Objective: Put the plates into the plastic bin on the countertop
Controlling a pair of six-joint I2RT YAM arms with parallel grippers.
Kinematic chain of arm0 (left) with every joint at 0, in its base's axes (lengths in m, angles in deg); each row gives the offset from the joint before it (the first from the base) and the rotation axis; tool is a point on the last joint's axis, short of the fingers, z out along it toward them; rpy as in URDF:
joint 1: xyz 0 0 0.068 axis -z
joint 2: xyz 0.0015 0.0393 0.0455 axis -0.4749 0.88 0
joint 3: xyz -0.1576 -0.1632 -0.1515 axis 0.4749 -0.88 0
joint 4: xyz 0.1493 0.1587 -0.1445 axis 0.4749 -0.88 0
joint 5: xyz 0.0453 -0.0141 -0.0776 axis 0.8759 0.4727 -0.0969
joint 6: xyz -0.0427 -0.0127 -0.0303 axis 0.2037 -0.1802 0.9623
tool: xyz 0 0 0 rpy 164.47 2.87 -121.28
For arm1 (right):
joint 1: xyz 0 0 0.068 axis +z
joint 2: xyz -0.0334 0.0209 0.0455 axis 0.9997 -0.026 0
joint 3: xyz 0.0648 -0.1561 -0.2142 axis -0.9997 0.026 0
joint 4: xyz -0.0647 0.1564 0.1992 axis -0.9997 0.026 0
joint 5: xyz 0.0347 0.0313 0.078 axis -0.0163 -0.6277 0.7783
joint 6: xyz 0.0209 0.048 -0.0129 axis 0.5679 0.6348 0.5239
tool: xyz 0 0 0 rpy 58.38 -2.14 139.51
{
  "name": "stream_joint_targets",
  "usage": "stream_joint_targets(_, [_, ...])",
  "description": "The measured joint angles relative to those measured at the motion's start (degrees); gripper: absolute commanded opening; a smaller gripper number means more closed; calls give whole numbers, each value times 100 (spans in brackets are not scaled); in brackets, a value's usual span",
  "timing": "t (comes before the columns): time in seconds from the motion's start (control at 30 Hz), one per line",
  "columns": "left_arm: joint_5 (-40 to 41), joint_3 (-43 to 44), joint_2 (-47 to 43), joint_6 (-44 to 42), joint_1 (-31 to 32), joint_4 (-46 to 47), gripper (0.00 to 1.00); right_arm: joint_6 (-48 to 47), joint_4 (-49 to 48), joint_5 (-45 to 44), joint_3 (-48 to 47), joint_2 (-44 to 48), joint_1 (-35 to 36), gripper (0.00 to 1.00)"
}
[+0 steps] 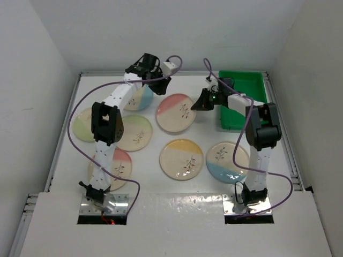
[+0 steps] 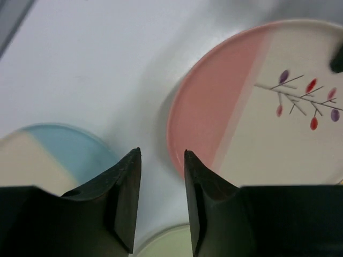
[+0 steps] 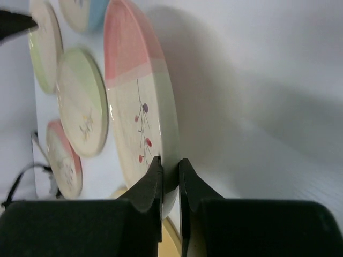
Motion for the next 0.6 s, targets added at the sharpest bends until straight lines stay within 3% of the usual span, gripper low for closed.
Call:
stream_joint_targets(0.17, [160, 160, -302, 168, -376, 133, 49, 1161, -1158, -669, 931, 1134, -455, 0])
stream_joint_targets(0.37, [472, -46, -817, 201, -776, 243, 49, 2852, -3237, -1582, 2962, 2802, -1862, 0])
stream_joint_targets(0.6, [529, -442, -940, 227, -872, 256, 54, 3834, -4129, -2994, 4419, 3128, -2754, 0])
